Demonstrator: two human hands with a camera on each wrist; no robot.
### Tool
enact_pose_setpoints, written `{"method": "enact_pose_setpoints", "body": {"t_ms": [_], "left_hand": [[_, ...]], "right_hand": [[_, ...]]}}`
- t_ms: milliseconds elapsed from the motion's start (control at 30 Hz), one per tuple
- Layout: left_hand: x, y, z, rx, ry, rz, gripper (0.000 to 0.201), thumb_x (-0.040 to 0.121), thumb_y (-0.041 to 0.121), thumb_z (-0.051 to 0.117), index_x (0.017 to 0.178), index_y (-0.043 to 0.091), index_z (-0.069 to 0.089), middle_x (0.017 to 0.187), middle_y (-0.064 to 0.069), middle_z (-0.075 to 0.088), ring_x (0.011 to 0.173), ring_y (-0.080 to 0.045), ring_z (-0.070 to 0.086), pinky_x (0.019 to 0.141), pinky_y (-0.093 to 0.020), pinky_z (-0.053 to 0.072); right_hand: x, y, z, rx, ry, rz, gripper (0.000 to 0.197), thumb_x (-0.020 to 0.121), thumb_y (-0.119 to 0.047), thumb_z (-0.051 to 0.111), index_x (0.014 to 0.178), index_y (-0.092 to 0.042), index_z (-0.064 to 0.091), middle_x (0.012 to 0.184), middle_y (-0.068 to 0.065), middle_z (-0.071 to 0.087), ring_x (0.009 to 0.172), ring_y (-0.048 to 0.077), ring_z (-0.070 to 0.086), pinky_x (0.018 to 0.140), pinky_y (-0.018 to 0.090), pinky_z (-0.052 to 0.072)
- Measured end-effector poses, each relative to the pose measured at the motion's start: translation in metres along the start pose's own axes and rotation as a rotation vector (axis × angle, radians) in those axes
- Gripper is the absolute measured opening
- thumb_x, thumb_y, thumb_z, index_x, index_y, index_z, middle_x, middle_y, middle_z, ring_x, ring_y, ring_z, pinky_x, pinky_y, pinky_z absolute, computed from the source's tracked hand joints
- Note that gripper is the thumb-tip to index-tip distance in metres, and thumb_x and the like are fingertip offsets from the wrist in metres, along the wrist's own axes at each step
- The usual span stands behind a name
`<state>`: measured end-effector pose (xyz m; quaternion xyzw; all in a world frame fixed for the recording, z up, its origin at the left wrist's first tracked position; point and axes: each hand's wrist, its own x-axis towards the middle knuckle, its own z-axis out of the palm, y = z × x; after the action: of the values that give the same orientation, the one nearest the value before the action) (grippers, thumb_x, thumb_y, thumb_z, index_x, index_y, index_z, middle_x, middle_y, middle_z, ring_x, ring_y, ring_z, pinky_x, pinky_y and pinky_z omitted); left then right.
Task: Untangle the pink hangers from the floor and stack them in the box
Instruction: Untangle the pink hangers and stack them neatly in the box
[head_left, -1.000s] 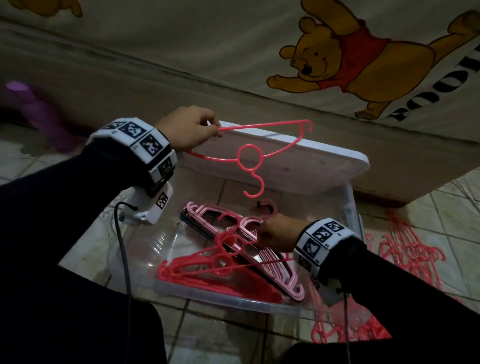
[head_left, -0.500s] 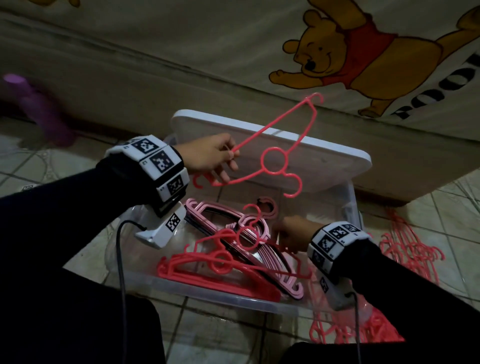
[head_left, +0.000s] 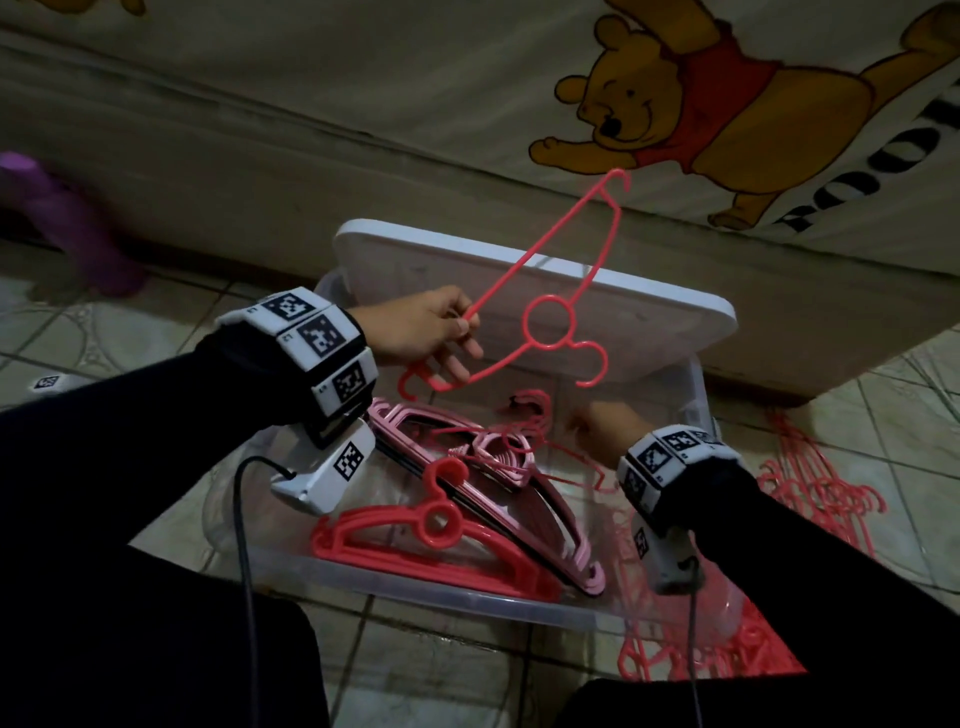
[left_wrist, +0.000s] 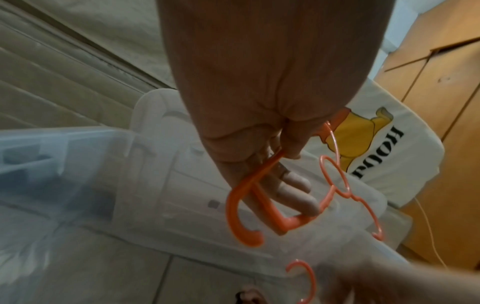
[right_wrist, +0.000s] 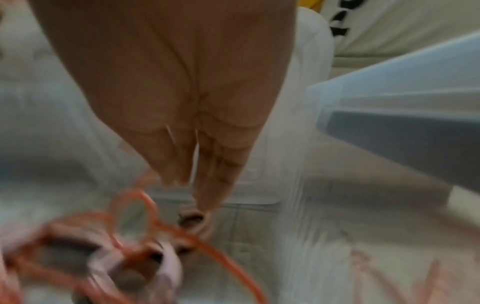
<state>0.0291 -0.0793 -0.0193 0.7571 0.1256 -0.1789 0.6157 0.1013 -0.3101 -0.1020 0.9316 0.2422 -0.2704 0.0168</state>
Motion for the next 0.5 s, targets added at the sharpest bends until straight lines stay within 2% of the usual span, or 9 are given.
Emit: {"method": "enact_pose_setpoints", "body": {"t_ms": [33, 67, 133, 167, 200, 267, 333, 400, 500], "left_hand": [[0.0, -0.002, 0.001, 0.007, 0.0, -0.01, 0.02, 0.104, 0.007, 0.029, 0.089, 0.017, 0.038, 0.087, -0.005, 0.057, 0.055, -0.011, 0.062, 0.046, -0.023, 0.051], [0.001, -0.005, 0.002, 0.019, 0.006, -0.017, 0.021, 0.104, 0.007, 0.028, 0.088, 0.018, 0.038, 0.087, -0.005, 0.057, 0.058, -0.013, 0.061, 0.046, -0.023, 0.051], [0.002, -0.01, 0.003, 0.057, 0.031, -0.028, 0.022, 0.104, 0.007, 0.027, 0.087, 0.018, 0.036, 0.087, -0.005, 0.056, 0.062, -0.017, 0.058, 0.047, -0.024, 0.05], [0.002, -0.012, 0.003, 0.076, 0.053, -0.035, 0.022, 0.104, 0.008, 0.027, 0.086, 0.018, 0.035, 0.087, -0.005, 0.056, 0.063, -0.017, 0.058, 0.047, -0.024, 0.049], [0.003, -0.015, 0.002, 0.091, 0.076, -0.043, 0.022, 0.104, 0.008, 0.027, 0.086, 0.018, 0.035, 0.088, -0.004, 0.056, 0.062, -0.017, 0.058, 0.047, -0.024, 0.049], [0.004, -0.02, 0.001, 0.113, 0.099, -0.074, 0.022, 0.104, 0.009, 0.03, 0.084, 0.017, 0.036, 0.089, -0.005, 0.056, 0.064, -0.016, 0.059, 0.047, -0.025, 0.051], [0.005, -0.025, -0.001, 0.159, 0.073, -0.125, 0.022, 0.103, 0.009, 0.033, 0.082, 0.014, 0.041, 0.091, -0.006, 0.058, 0.068, -0.015, 0.059, 0.054, -0.028, 0.051], [0.005, -0.03, -0.003, 0.233, -0.007, -0.18, 0.02, 0.101, 0.009, 0.04, 0.083, 0.011, 0.047, 0.093, -0.007, 0.061, 0.072, -0.014, 0.059, 0.063, -0.031, 0.049], [0.002, -0.031, -0.008, 0.441, -0.197, -0.241, 0.007, 0.095, 0.013, 0.055, 0.1, 0.009, 0.057, 0.104, -0.012, 0.065, 0.086, -0.016, 0.062, 0.07, -0.03, 0.049]], "right_hand": [[0.0, -0.001, -0.005, 0.128, 0.036, -0.03, 0.029, 0.092, -0.01, 0.052, 0.119, -0.003, 0.06, 0.117, 0.019, 0.064, 0.104, 0.034, 0.061, 0.09, 0.036, 0.044], [-0.002, -0.003, -0.011, 0.381, 0.062, -0.052, 0.028, 0.091, -0.002, 0.053, 0.118, 0.001, 0.058, 0.111, 0.023, 0.064, 0.091, 0.033, 0.065, 0.087, 0.039, 0.049], [-0.01, -0.007, -0.022, 1.043, 0.004, -0.065, 0.027, 0.086, 0.015, 0.051, 0.111, 0.004, 0.052, 0.099, 0.025, 0.066, 0.066, 0.022, 0.068, 0.066, 0.033, 0.058], [-0.014, -0.008, -0.027, 1.295, -0.049, -0.072, 0.03, 0.084, 0.02, 0.049, 0.107, 0.001, 0.05, 0.093, 0.023, 0.068, 0.061, 0.02, 0.069, 0.058, 0.03, 0.058], [-0.017, -0.01, -0.032, 1.424, -0.083, -0.083, 0.031, 0.083, 0.021, 0.049, 0.104, -0.002, 0.05, 0.085, 0.019, 0.07, 0.061, 0.021, 0.069, 0.056, 0.029, 0.058], [-0.022, -0.012, -0.041, 1.531, -0.077, -0.122, 0.023, 0.087, 0.016, 0.048, 0.099, -0.003, 0.052, 0.077, 0.014, 0.072, 0.061, 0.021, 0.069, 0.059, 0.028, 0.059], [-0.025, -0.01, -0.049, 1.609, 0.01, -0.156, 0.015, 0.091, 0.01, 0.045, 0.092, -0.002, 0.054, 0.072, 0.011, 0.072, 0.058, 0.018, 0.068, 0.058, 0.023, 0.057], [-0.025, -0.007, -0.054, 1.582, 0.101, -0.209, 0.017, 0.092, 0.008, 0.043, 0.09, -0.001, 0.056, 0.072, 0.009, 0.07, 0.056, 0.014, 0.066, 0.056, 0.019, 0.055], [-0.024, -0.002, -0.055, 1.403, 0.167, -0.288, 0.018, 0.093, 0.005, 0.046, 0.096, -0.003, 0.062, 0.075, 0.01, 0.067, 0.054, 0.011, 0.061, 0.052, 0.018, 0.052]]}}
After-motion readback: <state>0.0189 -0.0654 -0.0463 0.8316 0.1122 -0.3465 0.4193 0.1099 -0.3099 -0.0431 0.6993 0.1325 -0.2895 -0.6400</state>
